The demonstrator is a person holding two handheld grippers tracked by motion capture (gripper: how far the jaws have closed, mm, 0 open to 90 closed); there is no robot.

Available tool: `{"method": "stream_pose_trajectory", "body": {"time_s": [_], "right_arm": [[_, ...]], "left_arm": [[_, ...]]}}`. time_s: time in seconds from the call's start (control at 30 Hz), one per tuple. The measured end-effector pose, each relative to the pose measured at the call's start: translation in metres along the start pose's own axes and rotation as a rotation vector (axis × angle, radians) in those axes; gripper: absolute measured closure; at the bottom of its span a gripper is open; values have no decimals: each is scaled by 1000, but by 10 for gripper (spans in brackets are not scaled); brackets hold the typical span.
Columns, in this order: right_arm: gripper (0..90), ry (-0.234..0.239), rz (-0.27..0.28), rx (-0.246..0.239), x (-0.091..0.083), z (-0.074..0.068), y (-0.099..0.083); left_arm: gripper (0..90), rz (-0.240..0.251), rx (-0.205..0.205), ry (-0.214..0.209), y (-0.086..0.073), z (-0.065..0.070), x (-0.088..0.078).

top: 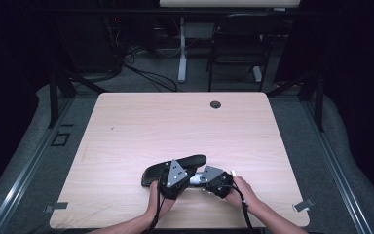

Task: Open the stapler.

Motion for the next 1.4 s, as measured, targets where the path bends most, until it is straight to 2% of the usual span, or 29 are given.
{"method": "stream_pose_trajectory", "body": {"time_s": [0.33,0.7,1.13,1.2,1.4], "right_arm": [[897,-1,-3,-8,0,1,0],[900,-5,9,1,1,0,0],[900,-6,7,-3,0,1,1],[900,-21,5,-2,0,2,1],[900,-18,12,9,1,1,1]], "left_arm": [[900,28,2,2,7,0,-5],[900,71,30,15,17,-1,-12],[900,104,2,28,23,-7,-18],[900,106,-1,29,24,-7,-19],[900,118,8,26,26,-6,-21]]}}
Point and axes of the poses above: each handheld gripper's, and its own axes: x roughly forward along the jaws, y roughly out of its top, z roughly to its right, the point moved 5 cm from there along x, roughly forward along the jaws, and after that the axes turned 9 degrees about -y, right-handed, at the moved point
